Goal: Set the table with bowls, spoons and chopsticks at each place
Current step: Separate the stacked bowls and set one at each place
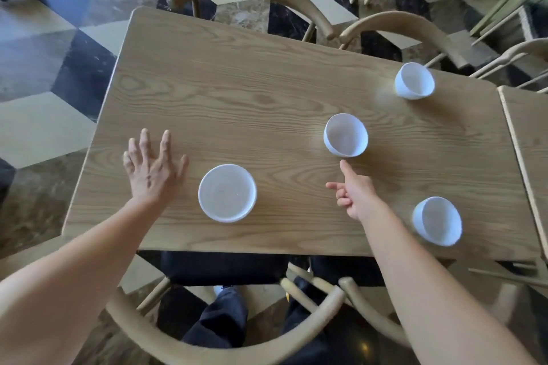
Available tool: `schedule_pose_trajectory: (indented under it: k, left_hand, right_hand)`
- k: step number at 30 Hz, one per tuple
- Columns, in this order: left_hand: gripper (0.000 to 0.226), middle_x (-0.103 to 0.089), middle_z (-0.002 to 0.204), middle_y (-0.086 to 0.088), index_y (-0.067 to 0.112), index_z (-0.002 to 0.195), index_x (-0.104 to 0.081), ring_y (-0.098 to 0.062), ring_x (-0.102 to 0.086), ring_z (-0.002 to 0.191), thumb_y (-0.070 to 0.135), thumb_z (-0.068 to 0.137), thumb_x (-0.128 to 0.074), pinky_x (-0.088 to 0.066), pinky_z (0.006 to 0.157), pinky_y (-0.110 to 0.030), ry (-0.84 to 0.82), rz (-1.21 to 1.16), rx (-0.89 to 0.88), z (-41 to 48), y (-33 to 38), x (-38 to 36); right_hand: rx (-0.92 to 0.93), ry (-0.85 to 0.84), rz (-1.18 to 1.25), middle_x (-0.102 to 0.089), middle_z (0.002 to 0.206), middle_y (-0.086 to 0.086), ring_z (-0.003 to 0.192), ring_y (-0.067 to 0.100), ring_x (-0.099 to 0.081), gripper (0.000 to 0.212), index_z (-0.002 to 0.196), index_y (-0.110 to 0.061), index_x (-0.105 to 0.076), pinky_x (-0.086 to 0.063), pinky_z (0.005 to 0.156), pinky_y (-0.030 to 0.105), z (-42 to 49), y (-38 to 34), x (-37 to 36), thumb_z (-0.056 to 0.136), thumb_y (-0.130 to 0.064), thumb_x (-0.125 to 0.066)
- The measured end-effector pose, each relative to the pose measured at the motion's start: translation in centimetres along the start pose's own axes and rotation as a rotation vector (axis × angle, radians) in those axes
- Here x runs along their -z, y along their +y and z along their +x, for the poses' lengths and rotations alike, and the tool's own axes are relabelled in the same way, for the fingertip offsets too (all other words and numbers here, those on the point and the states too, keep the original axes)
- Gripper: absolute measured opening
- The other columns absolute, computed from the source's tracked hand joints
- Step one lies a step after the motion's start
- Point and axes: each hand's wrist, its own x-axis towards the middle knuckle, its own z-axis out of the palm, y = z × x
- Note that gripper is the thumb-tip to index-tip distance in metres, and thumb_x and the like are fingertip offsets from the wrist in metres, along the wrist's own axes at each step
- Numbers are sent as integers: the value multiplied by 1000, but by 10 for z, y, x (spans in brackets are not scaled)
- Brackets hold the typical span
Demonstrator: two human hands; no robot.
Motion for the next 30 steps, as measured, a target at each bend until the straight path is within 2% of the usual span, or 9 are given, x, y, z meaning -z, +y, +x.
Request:
schedule_pose_trajectory:
  k: [2,5,9,11,13,15,21,25,30]
  left_hand:
    - [72,-6,166,-16,28,157,-20,-40,3,152,60,95,-37,0,122,-55,-4,35,34,2,6,-14]
    - [75,-7,167,-15,28,157,-20,-37,5,153,62,91,-33,5,122,-53,49,49,66,-1,9,-25]
    - [76,-11,166,-14,28,155,-24,-37,3,153,62,87,-33,4,122,-52,74,24,74,0,9,-25]
    - [76,-13,166,-15,27,154,-27,-38,1,152,61,86,-35,2,122,-53,91,17,76,0,10,-24]
    - [76,-15,165,-16,26,154,-29,-39,-1,152,61,86,-36,1,122,-54,102,12,80,1,9,-24]
    - [76,-16,165,-16,26,154,-29,-39,-1,152,60,86,-37,0,123,-55,88,20,92,1,10,-23]
    - [76,-14,166,-13,28,155,-27,-37,0,153,61,87,-35,2,123,-53,65,34,107,1,12,-21]
    - [76,-14,166,-13,28,155,-27,-37,0,153,61,87,-37,1,123,-54,64,38,106,2,11,-21]
    - [75,-12,167,-12,30,155,-27,-36,0,153,61,88,-42,1,123,-53,60,32,114,3,10,-24]
  right_hand:
    - [-5,48,91,-68,95,20,35,8,-31,33,103,-10,-54,-18,30,17,15,-15,16,95,-41,-58]
    - [-28,75,131,-68,100,23,32,8,-33,32,114,-11,-51,-20,29,16,35,-32,17,96,-37,-56]
    - [-39,48,169,-67,88,20,30,6,-33,18,112,-9,-51,-19,28,15,54,-47,3,101,-20,-42]
    - [-34,68,149,-66,82,19,31,5,-31,32,118,-3,-53,-16,28,16,62,-50,-2,94,-2,-32]
    - [-12,63,125,-64,79,19,31,4,-29,42,120,0,-54,-15,28,16,65,-49,-13,89,5,-26]
    - [36,9,72,-64,78,18,30,4,-29,36,115,-5,-52,-14,28,14,58,-50,-33,90,3,-27]
    - [205,-304,-237,-68,81,20,28,9,-29,13,95,-14,-44,-17,35,10,1,-53,-138,93,-4,-36]
    - [244,-350,-357,-69,78,15,29,11,-32,12,94,-13,-48,-21,35,10,-10,-49,-163,91,-6,-39]
    - [255,-313,-374,-66,72,11,30,10,-31,12,88,-15,-44,-19,34,12,5,-71,-171,92,-6,-38]
